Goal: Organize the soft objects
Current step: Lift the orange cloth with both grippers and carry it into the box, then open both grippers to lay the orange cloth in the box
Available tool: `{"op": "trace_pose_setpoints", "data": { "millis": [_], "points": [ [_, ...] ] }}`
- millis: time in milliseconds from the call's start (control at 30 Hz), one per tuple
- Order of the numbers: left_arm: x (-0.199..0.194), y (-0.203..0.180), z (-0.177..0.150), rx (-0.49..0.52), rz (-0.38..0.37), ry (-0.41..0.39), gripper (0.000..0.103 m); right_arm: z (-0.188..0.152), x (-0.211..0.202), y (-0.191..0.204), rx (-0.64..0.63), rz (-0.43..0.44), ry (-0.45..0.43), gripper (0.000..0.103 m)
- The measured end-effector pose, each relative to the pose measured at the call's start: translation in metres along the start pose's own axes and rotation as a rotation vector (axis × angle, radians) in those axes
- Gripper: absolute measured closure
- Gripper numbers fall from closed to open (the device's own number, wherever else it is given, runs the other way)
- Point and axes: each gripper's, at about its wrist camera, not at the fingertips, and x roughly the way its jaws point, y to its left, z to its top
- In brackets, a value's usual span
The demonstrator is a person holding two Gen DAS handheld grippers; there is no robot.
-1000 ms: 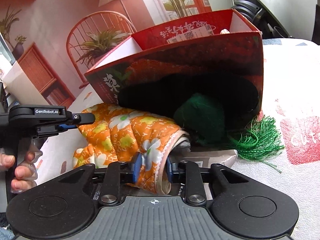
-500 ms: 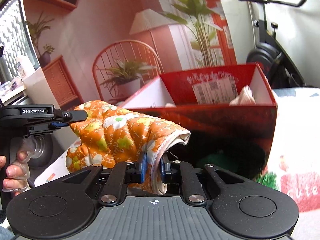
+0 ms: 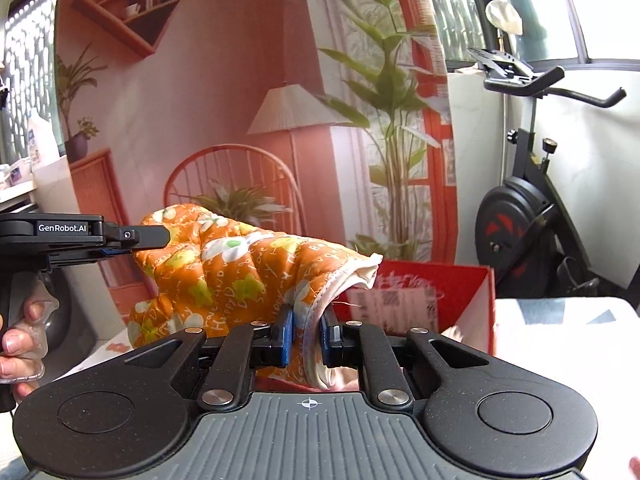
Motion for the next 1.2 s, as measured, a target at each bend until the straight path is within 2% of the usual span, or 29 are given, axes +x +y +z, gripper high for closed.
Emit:
{"op": "trace_pose_setpoints", "data": {
  "millis": [67,167,267,367,567,767,800,933,1100,1200],
  "points": [
    [0.024,0.003,0.004,-0.020,0.006,0.037,0.084,0.010,0.014,-0.011,-0.004,-0.022,0.014,0.091],
    [0.058,0.000,0.005,0.038,0.027,0.090,0.084,0.020,0.039,-0.026,0.007,-0.059,0.046,0.091],
    [0.086,0.004,0.005,0.035,0.046,0.145,0.084,0.022,0.062,-0.037,0.015,-0.093,0.077,0.092],
    [0.110,0.009,0.004,0.019,0.073,0.196,0.084,0.015,0.085,-0.043,0.035,-0.119,0.126,0.092],
    [0.143,0.007,0.000,0.080,0.111,0.270,0.083,-0.004,0.116,-0.054,0.118,-0.166,0.204,0.093],
    [0.150,0.011,-0.005,0.102,0.129,0.305,0.056,-0.018,0.133,-0.060,0.155,-0.221,0.268,0.094],
    [0.148,0.011,-0.006,0.104,0.134,0.305,0.054,-0.019,0.136,-0.060,0.158,-0.236,0.289,0.095],
    [0.144,0.013,-0.008,0.081,0.111,0.323,0.054,-0.026,0.145,-0.062,0.183,-0.272,0.332,0.095],
    [0.132,0.009,-0.009,0.088,0.085,0.319,0.054,-0.025,0.155,-0.056,0.136,-0.296,0.342,0.094],
    [0.123,0.010,-0.009,0.083,0.076,0.314,0.054,-0.022,0.156,-0.055,0.095,-0.329,0.344,0.086]
  ]
}}
